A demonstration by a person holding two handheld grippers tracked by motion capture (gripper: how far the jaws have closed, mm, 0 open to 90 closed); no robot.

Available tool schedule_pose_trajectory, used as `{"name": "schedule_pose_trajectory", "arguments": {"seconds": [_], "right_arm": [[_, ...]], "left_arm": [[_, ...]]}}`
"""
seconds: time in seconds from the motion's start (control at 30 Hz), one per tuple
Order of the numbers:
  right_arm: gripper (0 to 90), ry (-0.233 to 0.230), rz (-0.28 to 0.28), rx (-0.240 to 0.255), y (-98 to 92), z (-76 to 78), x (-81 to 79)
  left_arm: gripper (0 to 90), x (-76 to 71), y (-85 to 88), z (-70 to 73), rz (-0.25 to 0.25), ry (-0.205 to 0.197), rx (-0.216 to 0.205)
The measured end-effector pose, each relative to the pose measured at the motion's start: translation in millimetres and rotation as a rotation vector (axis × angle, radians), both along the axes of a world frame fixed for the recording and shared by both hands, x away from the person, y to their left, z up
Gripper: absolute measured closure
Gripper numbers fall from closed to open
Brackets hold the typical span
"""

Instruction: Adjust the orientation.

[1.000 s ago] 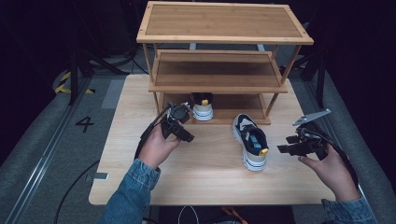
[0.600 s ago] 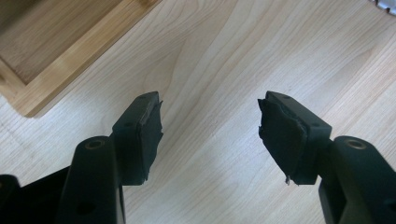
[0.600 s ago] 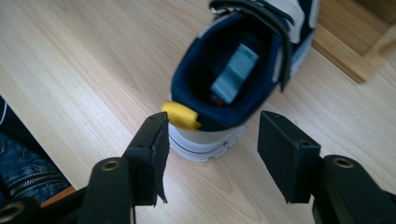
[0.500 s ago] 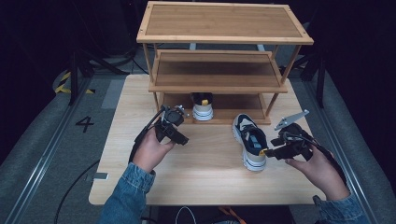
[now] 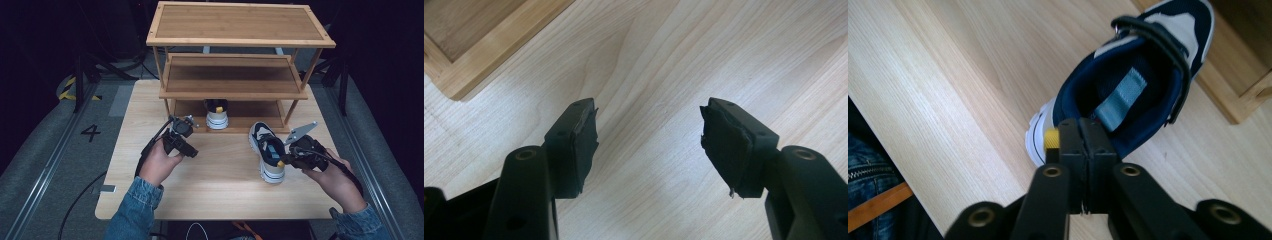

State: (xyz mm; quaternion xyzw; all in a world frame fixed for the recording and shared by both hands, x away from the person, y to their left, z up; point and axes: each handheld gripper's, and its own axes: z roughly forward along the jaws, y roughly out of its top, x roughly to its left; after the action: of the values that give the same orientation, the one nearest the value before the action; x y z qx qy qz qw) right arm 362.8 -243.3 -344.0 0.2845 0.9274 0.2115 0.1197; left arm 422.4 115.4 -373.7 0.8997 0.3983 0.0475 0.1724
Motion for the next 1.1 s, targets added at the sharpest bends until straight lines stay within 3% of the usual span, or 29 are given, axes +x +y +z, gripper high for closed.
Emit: {"name": "schedule_pose_trajectory", "arguments": {"seconds": [0.1,0.27,0.33,0.4,0.5,0.7,0.93,1.1], "right_arm": [[90.0,0.005,0.023,0.024,2.9,3.2,-2.9],[84.0,-0.01,0.018,0.014,3.5,2.5,-2.9],[72.6,-0.01,0.013,0.027,0.7,2.7,-1.6],[55.6,0.0,0.018,0.044,0.0,1.1,0.1],[50.7,0.016,0.016,0.037,3.3,-7.2,5.2],[51.4,0.051,0.03,0.036,7.7,-16.8,13.5],[53.2,0.138,0.03,0.029,17.7,-29.6,24.9],[51.7,0.158,0.037,0.011,28.5,-37.2,28.2]], "left_arm": [[38.6,0.2,-0.8,-1.1,0.001,0.003,0.004],[38.5,0.0,-2.6,-1.5,-0.004,0.003,0.008],[38.5,0.2,-2.8,-1.6,-0.005,0.004,0.011],[38.4,0.5,-3.4,-2.4,-0.005,0.008,0.009],[38.2,-0.2,-4.5,-3.8,-0.006,0.014,0.015],[39.7,-1.9,0.8,-6.2,-0.001,0.032,0.009],[39.6,-6.9,12.8,-6.6,0.029,0.036,0.014],[39.5,-9.2,18.3,-6.7,0.038,0.038,0.015]]}}
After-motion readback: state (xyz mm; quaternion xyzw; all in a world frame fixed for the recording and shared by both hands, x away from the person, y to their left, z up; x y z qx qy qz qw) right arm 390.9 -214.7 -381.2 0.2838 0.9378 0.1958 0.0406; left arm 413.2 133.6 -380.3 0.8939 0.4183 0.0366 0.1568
